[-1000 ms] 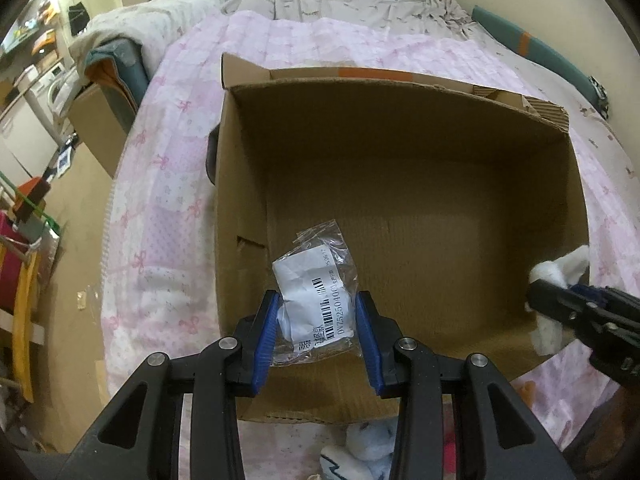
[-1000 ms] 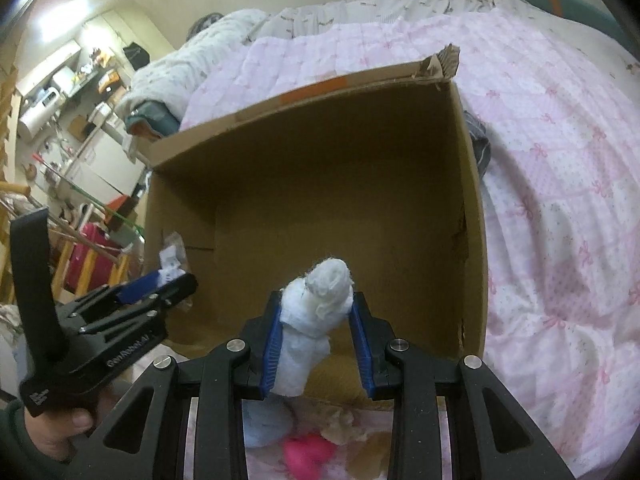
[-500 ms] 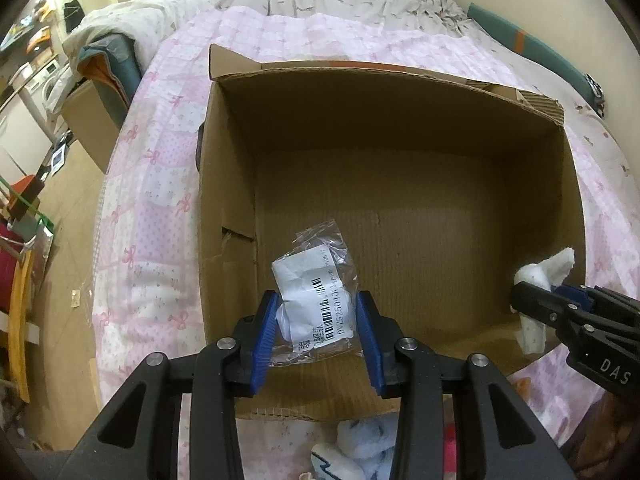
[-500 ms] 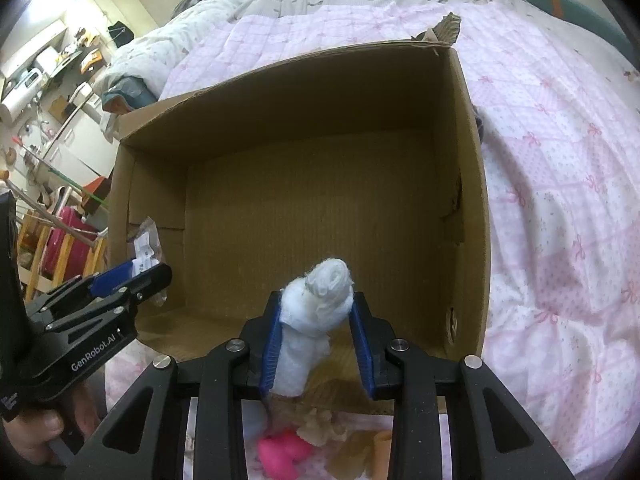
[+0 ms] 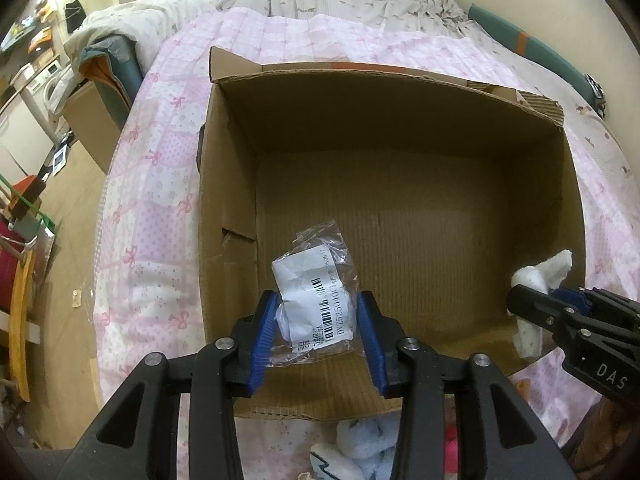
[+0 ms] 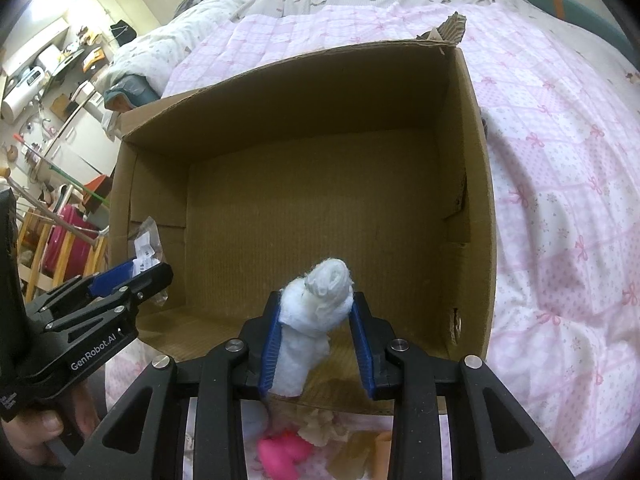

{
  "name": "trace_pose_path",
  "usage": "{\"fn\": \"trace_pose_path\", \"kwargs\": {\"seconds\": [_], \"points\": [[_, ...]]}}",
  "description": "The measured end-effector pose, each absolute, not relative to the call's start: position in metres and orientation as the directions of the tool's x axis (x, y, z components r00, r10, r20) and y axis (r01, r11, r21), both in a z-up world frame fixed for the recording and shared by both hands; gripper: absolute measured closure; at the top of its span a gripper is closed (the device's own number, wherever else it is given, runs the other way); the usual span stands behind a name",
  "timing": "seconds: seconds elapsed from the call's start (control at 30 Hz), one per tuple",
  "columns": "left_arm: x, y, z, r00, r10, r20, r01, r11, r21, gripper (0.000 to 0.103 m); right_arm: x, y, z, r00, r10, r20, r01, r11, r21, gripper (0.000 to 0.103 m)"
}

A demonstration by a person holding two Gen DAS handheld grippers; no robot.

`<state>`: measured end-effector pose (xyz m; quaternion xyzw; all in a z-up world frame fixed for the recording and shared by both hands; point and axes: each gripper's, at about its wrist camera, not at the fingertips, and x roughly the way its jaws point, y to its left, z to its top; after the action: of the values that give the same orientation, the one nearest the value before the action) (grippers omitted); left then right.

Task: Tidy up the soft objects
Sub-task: 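Open the left gripper to drop the bag while the right gripper drops the sock into the box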

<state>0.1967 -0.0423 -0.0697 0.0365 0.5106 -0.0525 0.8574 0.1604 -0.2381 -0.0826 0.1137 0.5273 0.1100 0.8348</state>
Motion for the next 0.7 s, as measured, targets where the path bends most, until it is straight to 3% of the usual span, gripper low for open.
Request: {"fn": "trace_pose_path", "kwargs": {"seconds": [0.13, 0.27, 0.37, 0.43, 0.47, 0.5, 0.7], "points": [[0.196, -0.044, -0.069, 0.480, -0.046, -0.876, 0.131, 0.991, 0.020, 0.055, 0.161, -0.238, -0.083, 0.418, 0.307, -0.855, -0.065, 0.949, 0.309, 0.069], [0.195, -0.045, -0.067, 0.480, -0.055, -0.876, 0.134, 0.991, 0.011, 0.037, 0.162, -0.239, -0.084, 0.415, 0.317, -0.853, -0.062, 0.945, 0.320, 0.069], [0.196, -0.045, -0.065, 0.479, -0.069, -0.875, 0.137, 0.991, -0.003, 0.035, 0.162, -0.240, -0.082, 0.425, 0.330, -0.843, -0.066, 0.940, 0.335, 0.068], [0.195, -0.044, -0.064, 0.484, -0.069, -0.872, 0.136, 0.991, -0.003, 0.035, 0.162, -0.241, -0.080, 0.432, 0.346, -0.833, -0.062, 0.933, 0.356, 0.054], [0.195, -0.044, -0.064, 0.485, -0.067, -0.872, 0.136, 0.991, -0.001, 0.035, 0.161, -0.244, -0.079, 0.440, 0.354, -0.825, -0.053, 0.928, 0.370, 0.032], [0.195, -0.044, -0.064, 0.485, -0.065, -0.872, 0.135, 0.991, 0.001, 0.035, 0.161, -0.246, -0.078, 0.451, 0.360, -0.816, -0.043, 0.923, 0.383, 0.021], [0.195, -0.044, -0.064, 0.485, -0.057, -0.872, 0.128, 0.992, 0.007, 0.035, 0.162, -0.255, -0.078, 0.460, 0.367, -0.809, -0.008, 0.912, 0.409, 0.021]]}}
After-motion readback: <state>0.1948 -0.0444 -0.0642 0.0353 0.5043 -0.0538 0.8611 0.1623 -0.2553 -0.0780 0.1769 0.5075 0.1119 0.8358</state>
